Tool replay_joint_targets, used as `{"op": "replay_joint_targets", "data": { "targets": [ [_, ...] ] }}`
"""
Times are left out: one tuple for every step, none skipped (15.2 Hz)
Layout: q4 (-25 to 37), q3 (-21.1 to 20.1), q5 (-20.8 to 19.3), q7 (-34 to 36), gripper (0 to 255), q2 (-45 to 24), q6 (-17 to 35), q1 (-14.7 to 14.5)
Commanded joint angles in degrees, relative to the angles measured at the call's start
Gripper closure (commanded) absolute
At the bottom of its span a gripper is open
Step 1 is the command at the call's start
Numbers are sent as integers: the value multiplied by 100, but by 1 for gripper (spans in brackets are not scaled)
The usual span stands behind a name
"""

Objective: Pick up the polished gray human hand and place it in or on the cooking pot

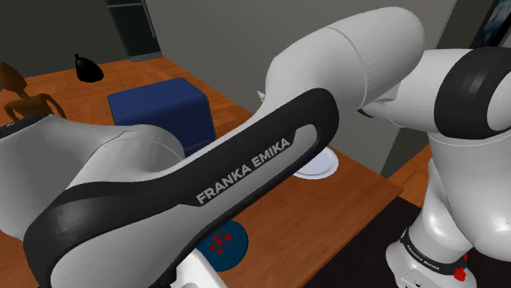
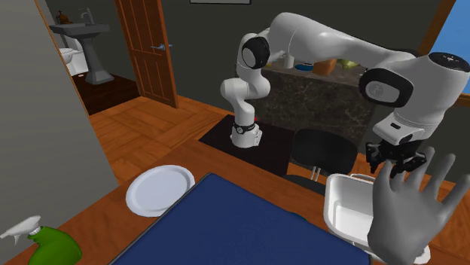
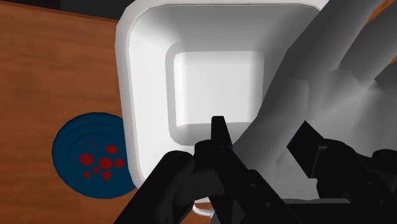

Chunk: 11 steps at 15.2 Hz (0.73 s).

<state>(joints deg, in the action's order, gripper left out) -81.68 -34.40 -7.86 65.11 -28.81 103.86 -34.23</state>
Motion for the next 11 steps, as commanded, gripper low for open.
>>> {"op": "replay_joint_targets", "data": {
  "targets": [
    [-112, 19, -21, 0, 255, -37, 149, 11],
    [-170, 25, -30, 0, 255, -51, 218, 15],
    [-225, 31, -39, 0, 255, -67, 287, 18],
    [-280, 37, -48, 0, 255, -84, 355, 20],
    [-332, 44, -59, 1, 255, -102, 423, 22],
    [-383, 51, -69, 2, 255, -121, 490, 23],
    [-431, 59, -81, 3, 255, -142, 556, 23],
    [-478, 67, -93, 5, 255, -163, 622, 23],
    [-524, 75, -105, 7, 255, -186, 687, 22],
    [-566, 83, -118, 9, 255, -209, 748, 21],
    [-566, 82, -118, 9, 255, -209, 748, 22]
  ]
}}
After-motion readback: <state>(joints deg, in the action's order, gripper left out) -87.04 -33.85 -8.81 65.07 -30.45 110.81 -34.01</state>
